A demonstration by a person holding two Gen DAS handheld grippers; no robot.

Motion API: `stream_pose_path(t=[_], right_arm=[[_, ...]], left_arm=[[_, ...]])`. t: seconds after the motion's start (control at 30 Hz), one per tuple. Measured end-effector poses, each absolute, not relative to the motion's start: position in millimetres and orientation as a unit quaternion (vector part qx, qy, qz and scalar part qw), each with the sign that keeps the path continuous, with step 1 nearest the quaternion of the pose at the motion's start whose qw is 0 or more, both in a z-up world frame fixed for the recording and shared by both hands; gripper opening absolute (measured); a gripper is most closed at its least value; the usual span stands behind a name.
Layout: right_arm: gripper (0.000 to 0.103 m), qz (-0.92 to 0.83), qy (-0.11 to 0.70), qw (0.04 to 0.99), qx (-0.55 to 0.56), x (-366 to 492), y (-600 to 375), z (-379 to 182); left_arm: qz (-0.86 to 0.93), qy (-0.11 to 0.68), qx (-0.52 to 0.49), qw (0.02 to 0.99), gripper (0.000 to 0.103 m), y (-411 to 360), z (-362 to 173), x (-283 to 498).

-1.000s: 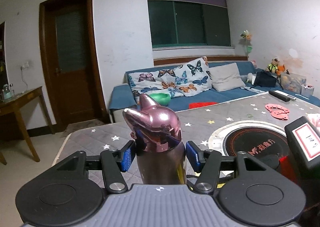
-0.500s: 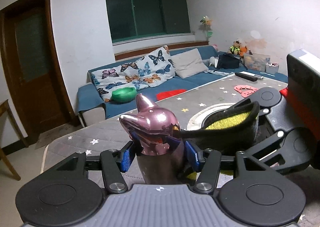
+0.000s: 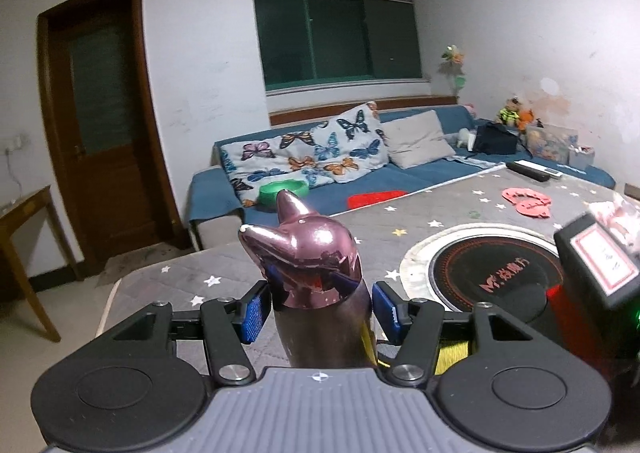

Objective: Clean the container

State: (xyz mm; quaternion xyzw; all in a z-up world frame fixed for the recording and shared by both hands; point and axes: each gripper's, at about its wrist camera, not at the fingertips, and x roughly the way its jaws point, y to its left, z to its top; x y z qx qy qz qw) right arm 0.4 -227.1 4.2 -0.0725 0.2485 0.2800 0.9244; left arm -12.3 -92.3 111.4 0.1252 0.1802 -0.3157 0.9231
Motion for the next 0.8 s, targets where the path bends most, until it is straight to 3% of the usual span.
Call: stream_pose_path(t=[0.43,0.63,0.8], right_arm=[[0.018,0.281,0.226,0.933,0.001,-5,-256,37],[0.018,0.293,0.154,0.943,-0.023,-20,-263,81],[0.018,0.299,0.138,0.94,-0.088,-23,-255,85]], left_arm=[[-0.327,0.155,0.143,0.921,0.054,-87,122,-21],[-0.338,0.159,0.143,0.916,0.054,-82,124,-18],[-0.349,0.161,0.143,0.912,0.053,-77,124,-15]])
